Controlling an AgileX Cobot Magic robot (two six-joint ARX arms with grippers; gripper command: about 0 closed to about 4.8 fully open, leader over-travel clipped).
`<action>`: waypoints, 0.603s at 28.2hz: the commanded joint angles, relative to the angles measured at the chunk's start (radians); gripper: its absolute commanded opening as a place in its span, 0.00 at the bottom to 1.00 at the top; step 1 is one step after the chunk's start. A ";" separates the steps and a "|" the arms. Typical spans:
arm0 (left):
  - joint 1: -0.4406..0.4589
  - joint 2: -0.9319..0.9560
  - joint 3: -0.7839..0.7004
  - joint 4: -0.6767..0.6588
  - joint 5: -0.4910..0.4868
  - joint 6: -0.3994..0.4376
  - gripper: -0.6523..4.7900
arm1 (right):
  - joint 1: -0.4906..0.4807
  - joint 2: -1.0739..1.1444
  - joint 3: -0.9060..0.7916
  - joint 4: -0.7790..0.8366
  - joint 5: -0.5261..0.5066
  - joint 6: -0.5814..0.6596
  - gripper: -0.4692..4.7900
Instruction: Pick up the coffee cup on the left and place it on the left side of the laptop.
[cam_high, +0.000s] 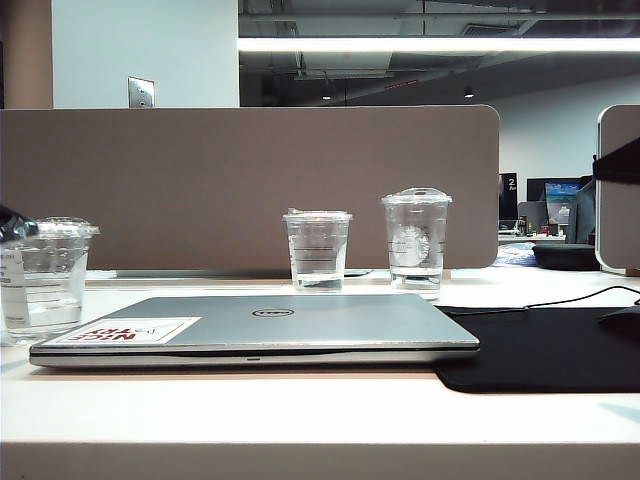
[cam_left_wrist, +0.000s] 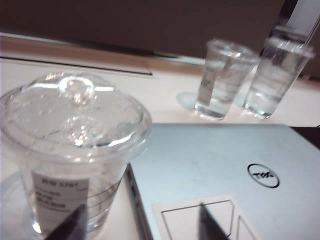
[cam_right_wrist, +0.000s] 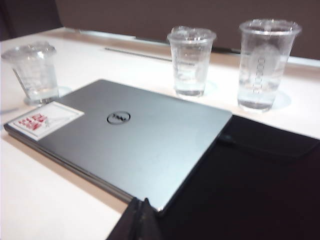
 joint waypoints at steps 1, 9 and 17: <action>0.001 -0.060 0.002 0.031 0.031 -0.047 0.11 | 0.000 -0.056 -0.004 0.018 0.001 0.000 0.08; 0.000 -0.452 0.003 0.011 0.067 -0.333 0.11 | 0.000 -0.087 -0.004 0.030 0.001 0.000 0.08; 0.001 -0.910 0.015 -0.160 0.003 -0.360 0.11 | -0.001 -0.087 -0.004 0.030 0.000 0.000 0.08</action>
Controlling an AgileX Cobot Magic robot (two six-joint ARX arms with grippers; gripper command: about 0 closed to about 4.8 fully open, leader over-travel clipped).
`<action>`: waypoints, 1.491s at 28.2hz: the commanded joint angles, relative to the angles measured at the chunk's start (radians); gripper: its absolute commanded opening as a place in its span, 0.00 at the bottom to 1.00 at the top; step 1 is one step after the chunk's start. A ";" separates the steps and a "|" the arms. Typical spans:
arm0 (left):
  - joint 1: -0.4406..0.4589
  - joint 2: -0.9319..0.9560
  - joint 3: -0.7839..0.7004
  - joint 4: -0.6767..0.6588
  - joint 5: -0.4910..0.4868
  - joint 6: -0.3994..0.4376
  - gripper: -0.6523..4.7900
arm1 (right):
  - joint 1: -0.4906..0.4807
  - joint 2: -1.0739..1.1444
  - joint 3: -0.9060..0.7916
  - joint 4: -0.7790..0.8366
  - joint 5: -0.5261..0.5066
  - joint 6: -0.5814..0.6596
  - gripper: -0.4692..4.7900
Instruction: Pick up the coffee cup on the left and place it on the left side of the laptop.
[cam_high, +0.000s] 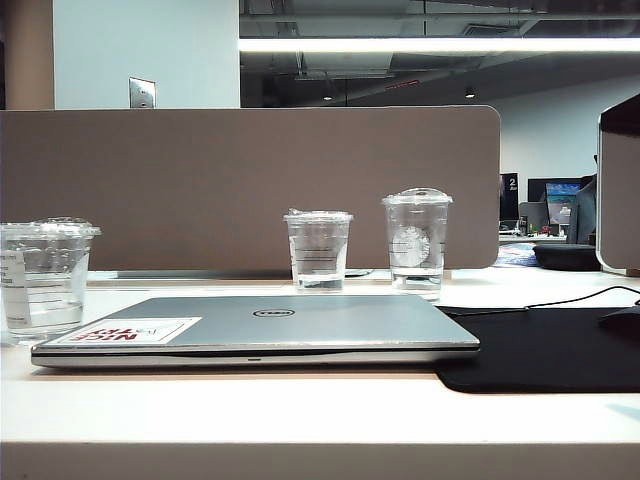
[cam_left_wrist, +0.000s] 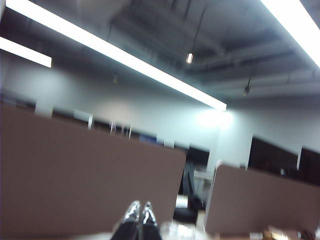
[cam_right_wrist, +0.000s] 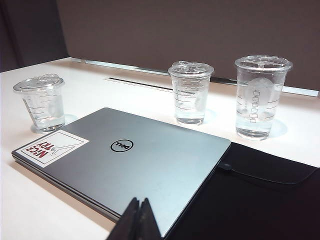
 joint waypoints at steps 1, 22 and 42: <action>0.002 -0.195 0.021 -0.188 -0.010 0.023 0.11 | -0.003 -0.002 -0.004 0.014 0.000 0.000 0.08; 0.002 -0.677 0.102 -1.328 -0.351 0.420 0.11 | -0.358 -0.002 -0.004 0.008 0.001 0.000 0.08; 0.002 -0.677 0.101 -1.416 -0.487 0.532 0.11 | -0.598 -0.002 -0.004 0.008 0.001 0.000 0.08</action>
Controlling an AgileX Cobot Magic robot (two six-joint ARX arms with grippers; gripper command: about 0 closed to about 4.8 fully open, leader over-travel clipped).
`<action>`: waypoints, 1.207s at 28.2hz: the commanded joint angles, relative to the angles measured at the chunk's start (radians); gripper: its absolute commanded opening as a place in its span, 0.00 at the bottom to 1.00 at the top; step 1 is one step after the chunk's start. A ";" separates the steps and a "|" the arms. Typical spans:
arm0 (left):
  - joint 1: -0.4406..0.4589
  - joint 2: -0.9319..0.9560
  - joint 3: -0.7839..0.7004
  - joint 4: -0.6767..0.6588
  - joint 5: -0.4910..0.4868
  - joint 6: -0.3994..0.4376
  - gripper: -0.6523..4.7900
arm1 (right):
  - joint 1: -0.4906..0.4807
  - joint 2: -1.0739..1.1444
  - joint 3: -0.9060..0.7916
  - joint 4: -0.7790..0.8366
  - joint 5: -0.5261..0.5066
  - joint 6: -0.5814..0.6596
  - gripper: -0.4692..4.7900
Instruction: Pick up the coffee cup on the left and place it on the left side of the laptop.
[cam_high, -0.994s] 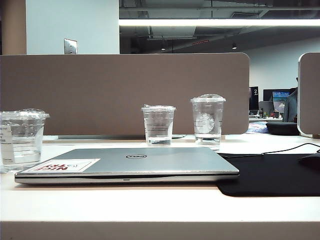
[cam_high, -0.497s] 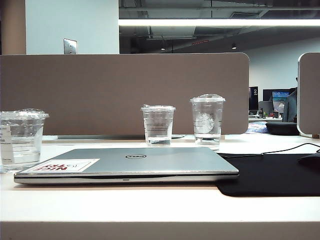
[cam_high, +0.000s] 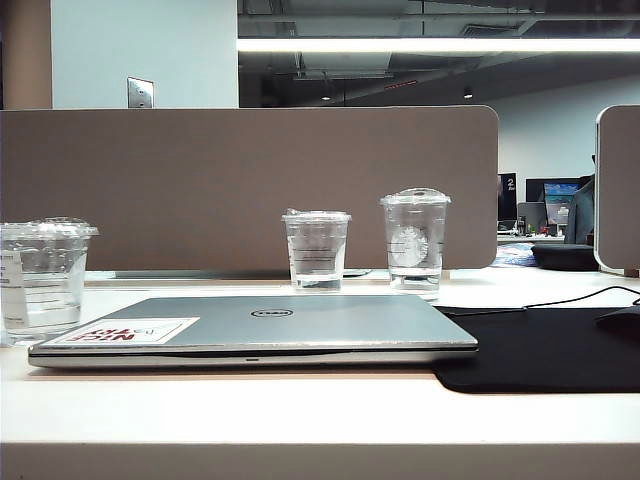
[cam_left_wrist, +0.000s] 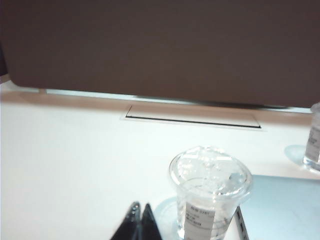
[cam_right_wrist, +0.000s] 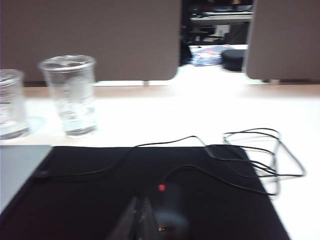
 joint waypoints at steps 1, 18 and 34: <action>0.002 0.001 0.004 0.002 -0.003 0.006 0.11 | -0.033 -0.002 -0.004 0.015 0.002 0.000 0.08; 0.001 0.001 0.004 0.001 0.005 -0.004 0.11 | -0.036 -0.002 -0.004 0.015 0.001 0.000 0.08; 0.002 -0.003 0.004 0.001 0.005 -0.001 0.11 | -0.036 -0.002 -0.004 0.015 0.001 0.000 0.08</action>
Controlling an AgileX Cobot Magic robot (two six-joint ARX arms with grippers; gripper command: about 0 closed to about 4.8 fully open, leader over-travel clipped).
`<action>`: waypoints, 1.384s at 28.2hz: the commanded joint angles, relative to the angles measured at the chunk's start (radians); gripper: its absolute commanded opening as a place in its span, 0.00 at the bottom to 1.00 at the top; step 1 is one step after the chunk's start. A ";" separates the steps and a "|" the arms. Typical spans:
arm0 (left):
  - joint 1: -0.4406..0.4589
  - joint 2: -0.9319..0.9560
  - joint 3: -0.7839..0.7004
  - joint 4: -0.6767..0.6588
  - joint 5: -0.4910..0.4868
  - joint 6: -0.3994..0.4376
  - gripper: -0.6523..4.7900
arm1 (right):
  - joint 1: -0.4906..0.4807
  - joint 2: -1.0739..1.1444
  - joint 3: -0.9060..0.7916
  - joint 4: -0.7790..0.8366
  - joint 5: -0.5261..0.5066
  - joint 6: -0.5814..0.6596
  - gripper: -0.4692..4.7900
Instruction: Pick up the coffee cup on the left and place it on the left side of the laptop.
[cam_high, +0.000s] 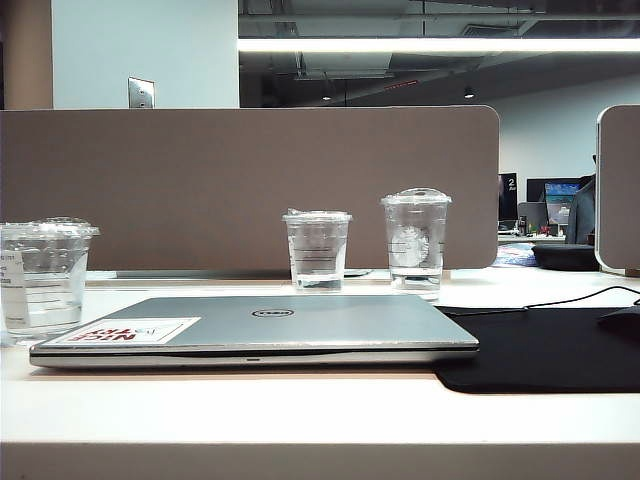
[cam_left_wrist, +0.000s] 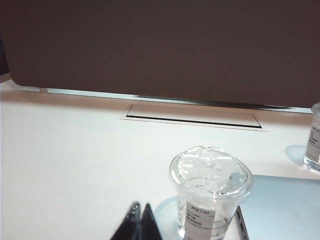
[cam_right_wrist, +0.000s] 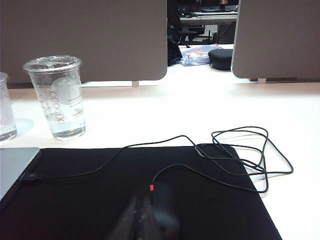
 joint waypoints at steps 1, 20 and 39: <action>0.002 0.001 0.003 0.006 0.005 0.002 0.11 | 0.001 -0.002 -0.004 0.015 0.001 0.000 0.08; 0.000 0.001 -0.095 0.048 0.016 0.051 0.11 | 0.001 -0.002 -0.004 0.014 0.001 0.000 0.08; 0.000 0.001 -0.095 0.116 0.028 0.049 0.11 | 0.001 -0.002 -0.004 0.014 0.001 0.000 0.08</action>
